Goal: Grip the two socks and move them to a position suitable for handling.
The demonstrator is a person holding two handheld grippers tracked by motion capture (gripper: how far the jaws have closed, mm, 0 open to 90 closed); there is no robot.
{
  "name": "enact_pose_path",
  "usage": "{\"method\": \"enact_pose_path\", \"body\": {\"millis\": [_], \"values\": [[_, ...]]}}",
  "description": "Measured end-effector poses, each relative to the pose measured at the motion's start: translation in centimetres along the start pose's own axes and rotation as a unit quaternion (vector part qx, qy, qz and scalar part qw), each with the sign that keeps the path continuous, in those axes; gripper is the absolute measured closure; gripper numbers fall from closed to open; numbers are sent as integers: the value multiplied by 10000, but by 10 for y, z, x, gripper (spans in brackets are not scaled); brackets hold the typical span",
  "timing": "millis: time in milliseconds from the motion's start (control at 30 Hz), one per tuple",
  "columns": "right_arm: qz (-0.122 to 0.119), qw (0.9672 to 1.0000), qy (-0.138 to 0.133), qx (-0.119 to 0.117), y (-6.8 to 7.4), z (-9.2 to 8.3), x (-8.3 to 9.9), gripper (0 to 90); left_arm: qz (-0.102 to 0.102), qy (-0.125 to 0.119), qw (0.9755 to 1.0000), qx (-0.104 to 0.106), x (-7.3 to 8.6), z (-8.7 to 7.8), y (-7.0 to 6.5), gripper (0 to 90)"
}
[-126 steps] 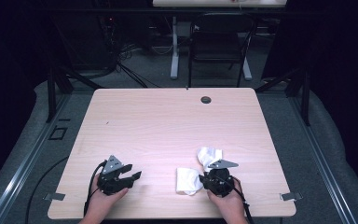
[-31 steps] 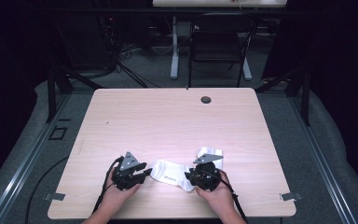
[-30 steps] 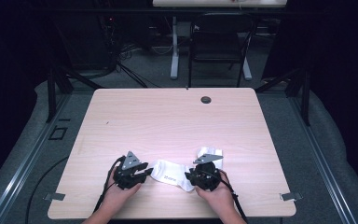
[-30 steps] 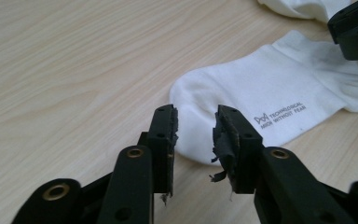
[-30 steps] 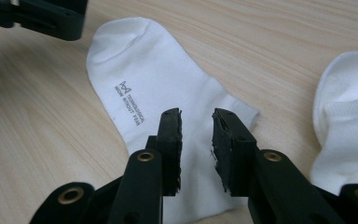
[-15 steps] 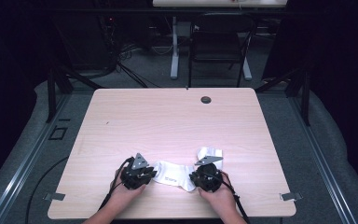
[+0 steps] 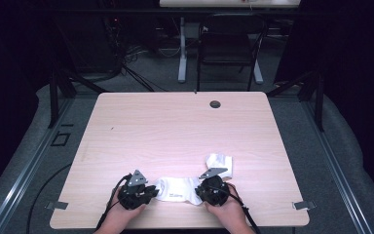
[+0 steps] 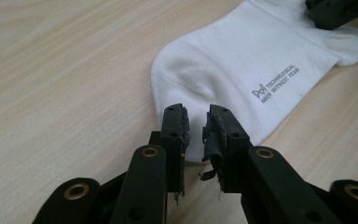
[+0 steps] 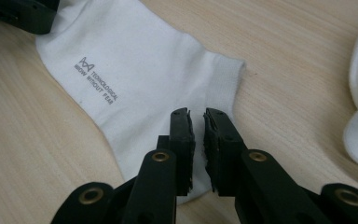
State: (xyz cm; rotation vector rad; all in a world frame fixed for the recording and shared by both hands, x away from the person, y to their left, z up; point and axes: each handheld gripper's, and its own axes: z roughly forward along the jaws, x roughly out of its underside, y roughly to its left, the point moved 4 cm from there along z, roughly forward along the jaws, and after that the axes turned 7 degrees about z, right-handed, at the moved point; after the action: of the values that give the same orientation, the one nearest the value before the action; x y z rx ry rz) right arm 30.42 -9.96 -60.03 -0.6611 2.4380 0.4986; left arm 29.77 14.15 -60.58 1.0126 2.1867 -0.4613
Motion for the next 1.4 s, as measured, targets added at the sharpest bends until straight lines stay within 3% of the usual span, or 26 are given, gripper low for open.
{"method": "enact_pose_path", "body": {"millis": [200,333,433,567,700,933,1200,1400], "values": [[125,9998,-49,-128,1,-2,4,820,-14,-19,10000,17,5,-4,-4,762],[24,9999,-26,-143,3,-3,4,801,-88,-97,9999,67,5,-5,-5,728],[16,9994,-226,-261,4,-9,0,793,-46,-235,9997,30,1,-8,-4,697],[0,9985,-527,-136,-1,-22,-6,764,-111,-434,9990,3,-4,-15,0,647],[81,9967,-783,215,-20,-36,-12,763,-239,-570,9980,-113,-6,-21,10,616],[769,9900,-975,667,-69,-46,-20,746,-368,-618,9972,-226,-5,-24,22,604],[943,9870,-794,1034,-87,-22,-28,717,-328,-582,9974,-276,-4,-23,22,595],[956,9873,-669,1081,-90,-9,-32,736,-318,-569,9975,-278,-4,-19,25,589]]}}
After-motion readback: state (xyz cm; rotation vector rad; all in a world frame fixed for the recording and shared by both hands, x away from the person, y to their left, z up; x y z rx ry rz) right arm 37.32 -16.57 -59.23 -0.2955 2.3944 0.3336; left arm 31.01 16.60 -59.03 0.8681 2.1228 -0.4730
